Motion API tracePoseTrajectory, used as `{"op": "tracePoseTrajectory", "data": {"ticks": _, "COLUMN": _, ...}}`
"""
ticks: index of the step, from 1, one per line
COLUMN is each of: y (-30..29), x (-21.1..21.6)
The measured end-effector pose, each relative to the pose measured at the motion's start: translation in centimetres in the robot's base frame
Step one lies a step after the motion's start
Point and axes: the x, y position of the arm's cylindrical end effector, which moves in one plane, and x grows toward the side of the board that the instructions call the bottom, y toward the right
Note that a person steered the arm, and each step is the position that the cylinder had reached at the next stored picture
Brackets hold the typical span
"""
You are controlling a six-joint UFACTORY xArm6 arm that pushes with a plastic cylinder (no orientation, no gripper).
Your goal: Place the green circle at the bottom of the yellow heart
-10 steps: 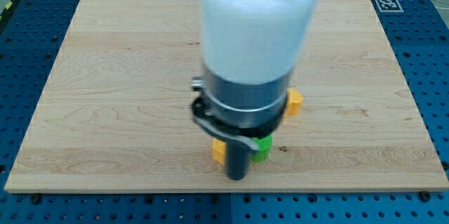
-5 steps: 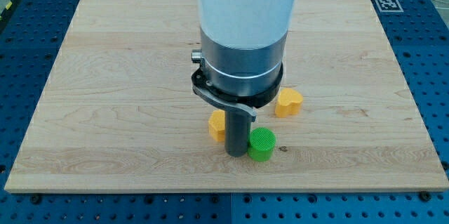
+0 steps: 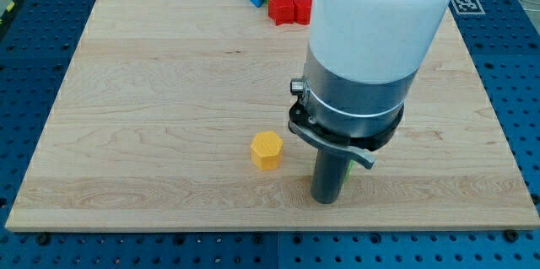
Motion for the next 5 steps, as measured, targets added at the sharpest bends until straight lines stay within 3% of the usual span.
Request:
{"op": "tracePoseTrajectory", "data": {"ticks": 3, "y": 2.5, "x": -0.6}}
{"op": "tracePoseTrajectory", "data": {"ticks": 5, "y": -2.7, "x": -0.7}}
